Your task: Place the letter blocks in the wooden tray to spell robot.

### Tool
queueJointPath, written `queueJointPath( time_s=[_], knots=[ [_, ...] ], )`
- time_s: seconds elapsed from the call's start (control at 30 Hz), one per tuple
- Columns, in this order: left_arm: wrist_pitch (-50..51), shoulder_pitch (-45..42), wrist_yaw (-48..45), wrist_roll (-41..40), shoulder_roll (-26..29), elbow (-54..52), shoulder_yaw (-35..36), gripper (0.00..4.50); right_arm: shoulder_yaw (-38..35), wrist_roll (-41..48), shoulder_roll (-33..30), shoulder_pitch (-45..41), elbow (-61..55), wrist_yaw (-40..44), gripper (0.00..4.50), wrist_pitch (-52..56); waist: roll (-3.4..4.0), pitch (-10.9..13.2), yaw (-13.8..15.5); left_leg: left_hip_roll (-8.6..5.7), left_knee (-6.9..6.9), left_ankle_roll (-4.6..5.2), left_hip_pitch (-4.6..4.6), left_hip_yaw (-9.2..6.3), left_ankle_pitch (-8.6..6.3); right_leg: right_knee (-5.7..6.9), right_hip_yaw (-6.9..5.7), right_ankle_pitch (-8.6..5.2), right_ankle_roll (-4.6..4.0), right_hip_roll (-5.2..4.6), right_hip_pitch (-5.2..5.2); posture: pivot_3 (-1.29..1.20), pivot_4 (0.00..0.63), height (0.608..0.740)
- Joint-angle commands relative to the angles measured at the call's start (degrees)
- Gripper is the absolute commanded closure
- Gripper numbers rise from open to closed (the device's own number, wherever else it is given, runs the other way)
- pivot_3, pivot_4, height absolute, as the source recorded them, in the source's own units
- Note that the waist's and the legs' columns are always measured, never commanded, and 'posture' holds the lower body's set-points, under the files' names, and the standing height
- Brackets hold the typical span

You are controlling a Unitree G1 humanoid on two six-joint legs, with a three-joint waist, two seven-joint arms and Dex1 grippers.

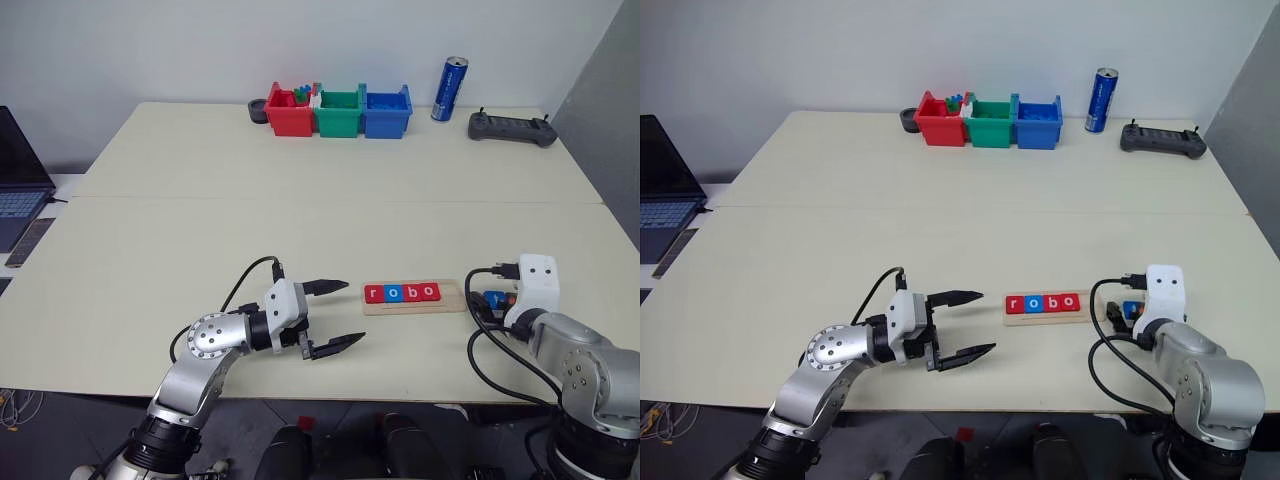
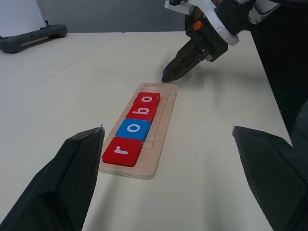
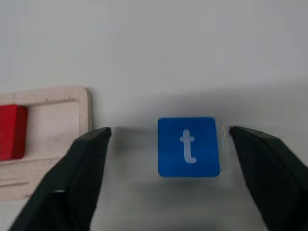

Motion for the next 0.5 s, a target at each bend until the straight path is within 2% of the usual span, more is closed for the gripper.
queueJointPath(
  time_s=[0.03,0.17,0.27,0.33,0.43,0.5],
  knots=[
    [-0.49,-0.40,0.16,-0.46,-0.42,-1.08,-0.03,0.00,1.72,-3.17,-4.28,-3.39,-0.83,-1.67,0.02,-4.78,0.00,0.00,-0.04,-0.01,0.00,0.00,-0.01,0.03,0.00,0.00,0.01,0.00,0.00,-0.01,-0.03,0.00,0.150,0.740],
    [-0.53,-0.46,0.03,-0.40,-0.57,-0.92,-0.14,0.00,5.65,-4.24,-10.62,-8.73,4.18,1.59,0.02,-12.88,0.00,0.00,-0.23,0.01,-0.02,0.00,-0.02,0.05,0.00,0.00,0.02,0.00,0.00,0.00,-0.07,0.00,0.150,0.740],
    [-0.60,-0.71,0.00,-0.32,-0.72,-0.62,-0.17,0.00,9.60,-3.16,-16.67,-10.08,9.68,10.00,0.02,-24.17,-0.01,0.01,-0.19,0.00,-0.02,0.01,-0.04,0.08,0.00,-0.02,0.03,0.00,0.00,-0.01,-0.08,0.00,0.150,0.740],
    [-0.64,-0.96,-0.06,-0.29,-0.80,-0.39,-0.23,0.00,13.62,-2.56,-21.76,-8.22,12.60,19.36,0.02,-34.13,-0.02,0.01,-0.17,0.01,-0.03,0.01,-0.05,0.07,0.00,-0.05,0.02,0.00,0.00,-0.01,-0.07,0.00,0.150,0.740],
    [-0.71,-1.26,-0.29,-0.32,-0.83,-0.11,-0.28,0.00,19.12,-4.32,-32.57,-0.41,19.30,37.72,0.02,-55.87,-0.05,0.03,0.39,-0.03,-0.04,0.02,-0.11,0.04,0.00,-0.09,-0.01,-0.01,0.01,-0.04,-0.07,0.00,0.150,0.740],
    [-0.75,-1.44,-0.43,-0.31,-0.89,0.06,-0.32,0.00,19.82,-4.32,-36.98,2.23,25.83,45.98,0.02,-67.50,-0.11,0.06,0.55,-0.04,-0.03,0.02,-0.12,0.02,-0.01,-0.19,-0.04,-0.01,0.03,-0.07,-0.02,0.00,0.150,0.740]
  ],
)
